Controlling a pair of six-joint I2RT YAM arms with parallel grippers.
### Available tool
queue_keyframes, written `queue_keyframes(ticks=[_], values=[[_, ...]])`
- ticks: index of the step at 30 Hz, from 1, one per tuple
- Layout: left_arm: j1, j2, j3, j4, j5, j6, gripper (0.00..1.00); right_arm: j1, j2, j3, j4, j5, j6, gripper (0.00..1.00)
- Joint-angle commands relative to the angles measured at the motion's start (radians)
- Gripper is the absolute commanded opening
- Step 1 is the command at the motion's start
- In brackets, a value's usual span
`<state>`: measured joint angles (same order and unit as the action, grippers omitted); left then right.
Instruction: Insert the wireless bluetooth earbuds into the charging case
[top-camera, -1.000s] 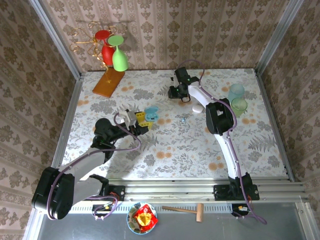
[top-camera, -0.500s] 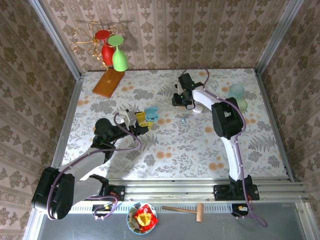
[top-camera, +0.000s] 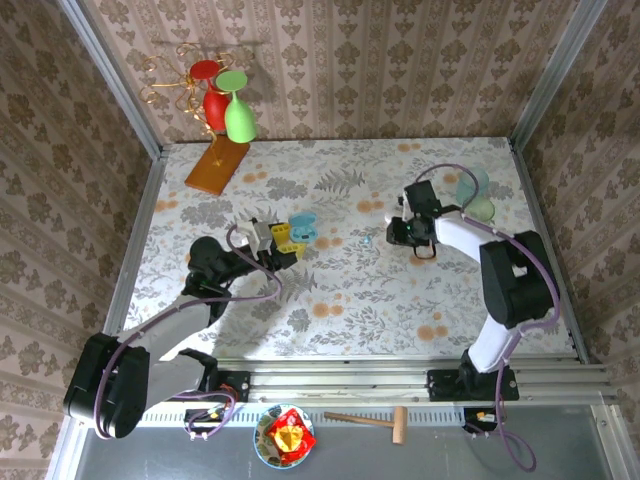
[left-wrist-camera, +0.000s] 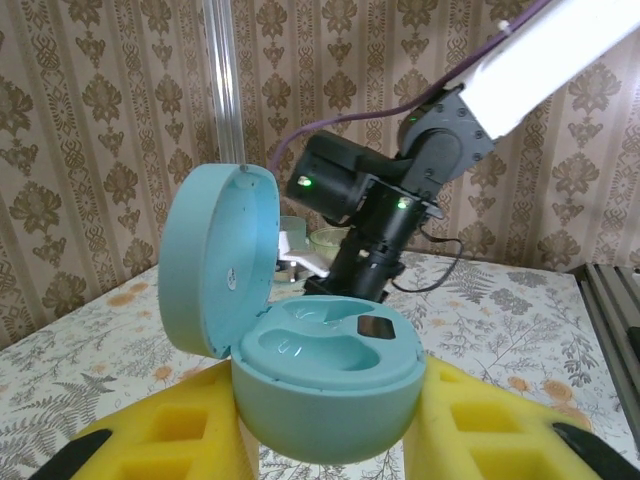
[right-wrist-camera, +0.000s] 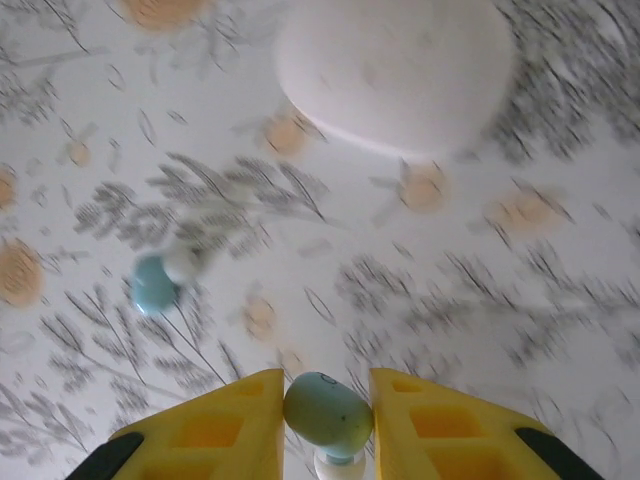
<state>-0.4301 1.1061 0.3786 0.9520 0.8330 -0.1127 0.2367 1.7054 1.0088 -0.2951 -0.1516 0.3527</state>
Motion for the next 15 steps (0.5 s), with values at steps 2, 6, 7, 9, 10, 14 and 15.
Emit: queue_keyframes(ticks=[2, 6, 7, 9, 10, 14, 15], values=[[0.007, 0.010, 0.023, 0.041, 0.026, -0.018, 0.34, 0.010, -0.060, -0.093, 0.015, -0.005, 0.020, 0.29], [0.006, 0.017, 0.037, 0.037, 0.035, -0.018, 0.34, 0.017, -0.095, -0.147, 0.017, -0.015, 0.057, 0.29], [0.006, 0.018, 0.039, 0.037, 0.034, -0.017, 0.34, 0.017, -0.099, -0.158, 0.022, -0.019, 0.068, 0.29], [0.005, 0.024, 0.041, 0.042, 0.036, -0.017, 0.34, 0.019, -0.099, -0.175, 0.041, -0.034, 0.082, 0.30], [0.005, 0.027, 0.042, 0.043, 0.035, -0.019, 0.34, 0.019, -0.094, -0.178, 0.042, -0.034, 0.087, 0.30], [0.005, 0.028, 0.045, 0.045, 0.039, -0.023, 0.34, 0.019, -0.105, -0.178, 0.025, -0.022, 0.084, 0.37], [0.005, 0.026, 0.043, 0.045, 0.039, -0.024, 0.34, 0.019, -0.119, -0.176, 0.017, -0.009, 0.074, 0.41]])
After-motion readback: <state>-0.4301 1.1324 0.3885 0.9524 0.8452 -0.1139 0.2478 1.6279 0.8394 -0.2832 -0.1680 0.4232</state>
